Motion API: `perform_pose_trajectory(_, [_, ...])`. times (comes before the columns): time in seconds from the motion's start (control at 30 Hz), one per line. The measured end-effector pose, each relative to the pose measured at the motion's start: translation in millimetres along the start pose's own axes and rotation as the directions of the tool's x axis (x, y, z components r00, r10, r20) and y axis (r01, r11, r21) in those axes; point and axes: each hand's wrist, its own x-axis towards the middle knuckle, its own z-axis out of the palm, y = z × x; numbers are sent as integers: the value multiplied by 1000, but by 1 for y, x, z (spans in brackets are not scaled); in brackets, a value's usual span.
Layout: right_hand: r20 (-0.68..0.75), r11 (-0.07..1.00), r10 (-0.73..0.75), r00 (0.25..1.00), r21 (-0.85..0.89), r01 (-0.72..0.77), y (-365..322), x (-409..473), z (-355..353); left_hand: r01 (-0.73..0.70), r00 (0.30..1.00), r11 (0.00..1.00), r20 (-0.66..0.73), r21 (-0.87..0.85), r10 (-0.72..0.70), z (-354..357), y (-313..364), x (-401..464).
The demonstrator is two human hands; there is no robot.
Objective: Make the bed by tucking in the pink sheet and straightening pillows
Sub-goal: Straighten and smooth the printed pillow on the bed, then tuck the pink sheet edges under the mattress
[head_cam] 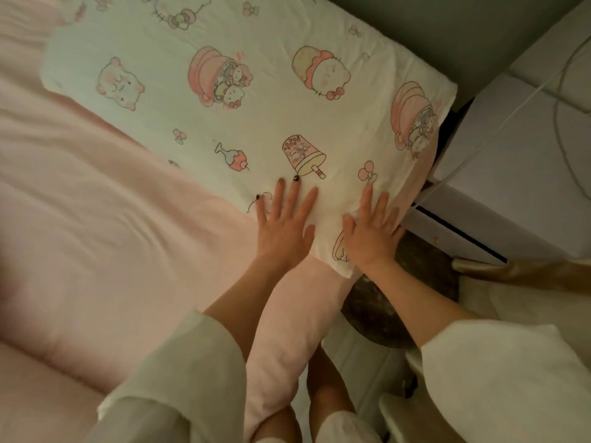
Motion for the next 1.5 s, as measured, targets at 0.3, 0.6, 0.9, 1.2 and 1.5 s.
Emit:
perform_pose_trajectory(0.3, [224, 972, -100, 969, -187, 143, -19, -109, 32, 378, 915, 909, 219, -175, -339, 39, -33, -152])
perform_pose_trajectory(0.6, [454, 968, -249, 855, 84, 237, -17, -278, 146, 352, 907, 933, 275, -74, -321, 104, -71, -335])
perform_pose_trajectory(0.9, [595, 974, -98, 798, 221, -46, 32, -378, 204, 260, 905, 954, 383, -149, -187, 158, -31, -450])
perform_pose_trajectory(1.2, [586, 970, -130, 800, 241, -19, 43, -437, 244, 334, 869, 936, 421, -108, -261, 195, -57, -552])
perform_pose_trajectory(1.5, [539, 956, -138, 831, 292, -30, 37, -548, 343, 0, 997, 1000, 83, 28, -2, 234, -101, -634])
